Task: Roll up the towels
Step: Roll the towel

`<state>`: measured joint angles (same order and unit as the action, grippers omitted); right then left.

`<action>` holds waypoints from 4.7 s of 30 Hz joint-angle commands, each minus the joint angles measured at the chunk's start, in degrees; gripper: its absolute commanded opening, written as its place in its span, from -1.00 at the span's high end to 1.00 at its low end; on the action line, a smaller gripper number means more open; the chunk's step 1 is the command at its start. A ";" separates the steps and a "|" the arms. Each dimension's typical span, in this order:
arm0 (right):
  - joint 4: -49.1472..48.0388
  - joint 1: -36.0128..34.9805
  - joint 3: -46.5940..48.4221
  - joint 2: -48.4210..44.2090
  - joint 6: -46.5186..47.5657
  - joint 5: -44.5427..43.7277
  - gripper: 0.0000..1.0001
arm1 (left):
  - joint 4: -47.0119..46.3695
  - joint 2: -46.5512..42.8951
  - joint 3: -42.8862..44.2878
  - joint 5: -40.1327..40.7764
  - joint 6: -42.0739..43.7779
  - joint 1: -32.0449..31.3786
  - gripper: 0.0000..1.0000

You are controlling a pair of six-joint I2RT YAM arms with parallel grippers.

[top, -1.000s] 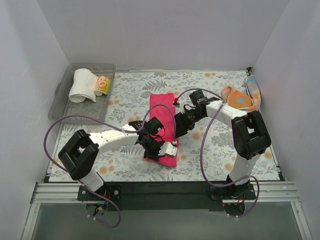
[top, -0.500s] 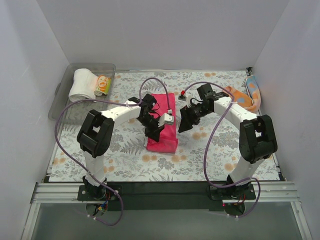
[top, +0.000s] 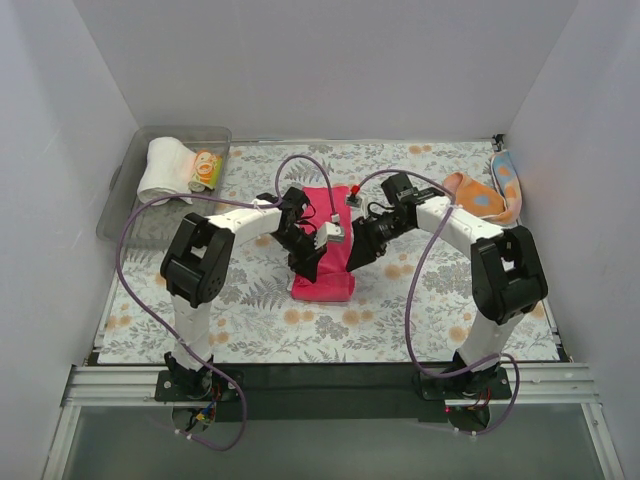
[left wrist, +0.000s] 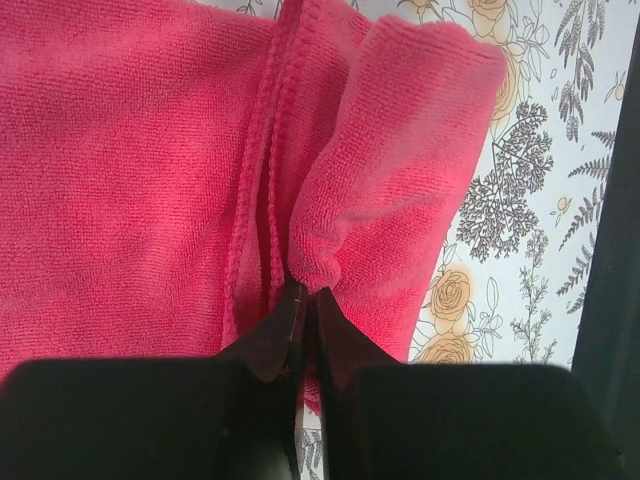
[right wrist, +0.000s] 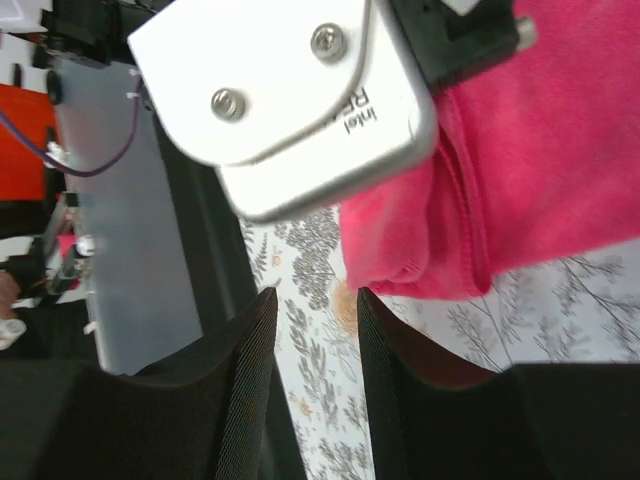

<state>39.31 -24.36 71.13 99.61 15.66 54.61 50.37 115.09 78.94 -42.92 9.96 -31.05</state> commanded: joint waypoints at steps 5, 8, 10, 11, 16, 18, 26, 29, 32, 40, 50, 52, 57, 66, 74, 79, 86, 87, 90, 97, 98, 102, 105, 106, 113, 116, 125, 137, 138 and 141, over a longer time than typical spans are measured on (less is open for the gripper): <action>-5.73 -4.90 -0.29 7.51 -6.17 4.90 0.32 | -3.52 -0.30 0.95 0.73 -2.83 0.46 0.98; -6.88 -5.87 -1.26 11.11 -6.69 1.21 0.36 | -3.96 -0.83 0.70 0.90 -3.71 0.64 0.95; -7.32 -5.87 -1.61 12.88 -6.87 -1.69 0.40 | -4.84 -3.54 -0.79 0.90 -3.63 1.07 0.78; -7.40 -5.70 -1.52 14.37 -6.70 -2.40 0.44 | -6.50 -5.38 -3.24 0.90 -3.71 1.86 0.72; -8.28 -5.70 -2.49 15.79 -6.78 -5.83 0.51 | -9.93 -18.37 -11.07 3.27 -1.08 2.40 0.37; -8.46 -5.70 -2.93 15.79 -6.87 -6.18 0.51 | -12.39 -21.64 -14.23 4.15 -1.34 2.40 0.27; -8.46 -5.70 -3.20 16.22 -6.87 -7.94 0.53 | -21.07 -34.39 -26.27 12.84 7.52 -5.84 0.15; -7.85 -5.70 -1.70 16.84 -6.26 -8.82 0.53 | -27.49 -38.70 -32.96 18.12 11.91 -10.33 0.07; -7.14 -5.70 -0.91 16.84 -5.29 -10.57 0.54 | -32.42 -40.03 -37.00 20.41 13.94 -13.06 0.06; -6.79 -5.61 -1.35 16.67 -4.32 -12.07 0.55 | -40.52 -34.06 -39.12 23.85 15.44 -16.24 0.06; -6.70 -4.56 -0.03 17.10 -5.11 -10.49 0.55 | -35.54 -28.26 -39.13 19.72 17.03 -17.12 0.13; -6.70 -4.38 0.15 17.02 -5.03 -10.57 0.55 | -33.16 -26.59 -37.03 18.14 16.15 -17.03 0.19; -6.62 -2.28 -0.03 13.25 -3.97 -13.29 0.50 | -20.51 -21.41 -29.82 12.61 12.20 -16.85 0.83; -4.59 14.50 -0.38 -1.69 2.00 -18.82 0.05 | -2.74 -10.42 -17.34 0.65 5.86 -8.77 1.00; -7.23 13.38 0.67 -21.73 11.05 -24.29 -0.78 | 11.14 4.51 -3.36 -3.66 6.13 -3.76 1.00; -7.59 12.23 -2.05 -25.87 9.73 -16.58 -0.97 | 13.52 11.38 2.35 -5.07 4.90 -1.83 1.00; -8.86 -11.13 -11.25 -25.96 21.43 -32.96 -0.89 | 16.25 18.24 4.47 -3.32 5.34 -0.77 1.00; -10.47 -14.02 -12.58 -25.70 21.86 -34.38 -0.85 | 16.08 18.59 4.47 -2.97 5.16 -0.77 1.00; -12.85 -17.82 -13.65 -22.90 22.57 -36.24 -0.72 | 16.52 20.70 5.17 -2.44 5.25 -0.77 0.98; -21.37 -25.64 -14.00 -13.58 17.30 -37.56 -0.49 | 17.48 23.60 7.99 -3.58 4.37 -0.68 0.93; -22.42 -26.00 -14.09 -13.13 17.39 -37.38 -0.48 | 17.48 23.69 8.16 -3.58 4.28 -0.68 0.90; -22.70 -28.02 -14.27 -11.55 18.35 -34.23 -0.38 | 17.05 24.13 8.25 -3.40 4.02 -0.42 0.87; -23.22 -29.16 -15.23 -9.53 18.09 -33.60 -0.08 | 16.61 24.04 8.16 -3.67 3.58 -0.15 0.86; -23.75 -29.25 -16.11 -8.92 18.00 -33.60 -0.02 | 16.26 23.78 8.16 -3.84 3.41 -0.07 0.86; -26.03 -29.17 -21.03 -5.49 18.44 -32.90 0.31 | 15.73 22.73 8.07 -3.75 3.84 0.20 0.83; -25.78 -29.17 -21.82 -4.25 17.56 -31.59 0.78 | 15.37 21.41 8.51 -3.41 4.72 0.37 0.70; -18.84 -27.85 -21.48 -6.19 14.32 -23.50 0.97 | 17.74 11.22 12.46 -2.96 7.97 6.25 0.08; -10.31 -19.59 -13.05 0.84 12.20 -13.92 0.97 | 8.81 0.71 26.10 3.16 -0.28 21.64 -0.97; -9.17 -18.54 -10.51 3.20 12.20 -11.92 0.97 | 6.52 -1.95 23.05 5.02 -0.55 21.64 -0.96; -4.95 -16.69 -5.94 8.55 11.85 -6.30 0.97 | -5.60 -15.96 14.52 7.93 -3.27 21.47 -0.96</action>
<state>26.94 -42.65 61.04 103.35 28.34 41.54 56.47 116.64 97.62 -38.68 9.87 -7.57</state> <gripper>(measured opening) 0.044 0.980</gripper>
